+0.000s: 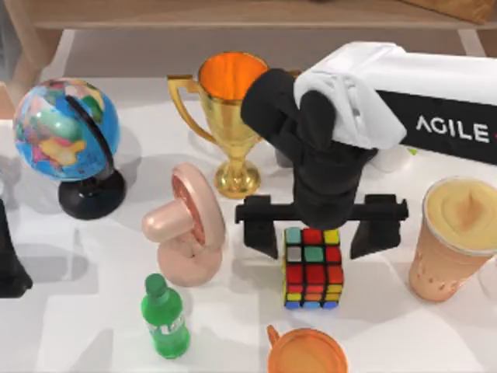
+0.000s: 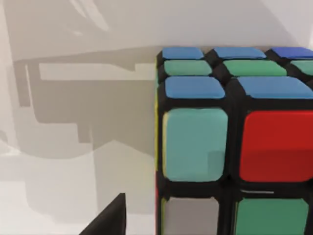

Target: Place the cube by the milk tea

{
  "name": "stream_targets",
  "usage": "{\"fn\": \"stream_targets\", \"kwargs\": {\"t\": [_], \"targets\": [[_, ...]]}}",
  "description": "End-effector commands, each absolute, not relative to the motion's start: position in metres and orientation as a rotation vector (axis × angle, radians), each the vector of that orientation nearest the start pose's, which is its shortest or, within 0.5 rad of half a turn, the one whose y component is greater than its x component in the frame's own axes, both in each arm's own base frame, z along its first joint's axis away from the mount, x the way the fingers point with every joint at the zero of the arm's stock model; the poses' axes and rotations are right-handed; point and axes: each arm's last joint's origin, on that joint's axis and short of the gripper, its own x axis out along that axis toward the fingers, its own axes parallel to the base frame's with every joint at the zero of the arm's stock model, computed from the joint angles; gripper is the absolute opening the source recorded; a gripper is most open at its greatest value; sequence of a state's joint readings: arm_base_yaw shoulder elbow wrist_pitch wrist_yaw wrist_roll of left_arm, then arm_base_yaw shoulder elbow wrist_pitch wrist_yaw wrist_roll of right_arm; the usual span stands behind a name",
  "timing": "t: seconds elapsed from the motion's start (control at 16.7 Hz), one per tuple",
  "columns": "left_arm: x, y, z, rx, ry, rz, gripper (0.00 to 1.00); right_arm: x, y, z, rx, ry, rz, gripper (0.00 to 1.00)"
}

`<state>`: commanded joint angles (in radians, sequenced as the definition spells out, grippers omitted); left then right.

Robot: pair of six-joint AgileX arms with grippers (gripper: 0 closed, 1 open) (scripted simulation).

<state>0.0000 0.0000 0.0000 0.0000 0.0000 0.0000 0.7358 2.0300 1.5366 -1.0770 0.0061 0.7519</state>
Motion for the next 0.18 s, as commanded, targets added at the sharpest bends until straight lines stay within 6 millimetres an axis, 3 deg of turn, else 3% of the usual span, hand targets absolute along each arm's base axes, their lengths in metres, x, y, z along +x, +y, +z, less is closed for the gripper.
{"fn": "stream_targets", "kwargs": {"t": [0.18], "targets": [[0.1057,-0.0012,0.1600,0.000,0.000,0.000,1.00,0.2846,0.2624,0.1743,0.005,1.567,-0.010,1.00]]}}
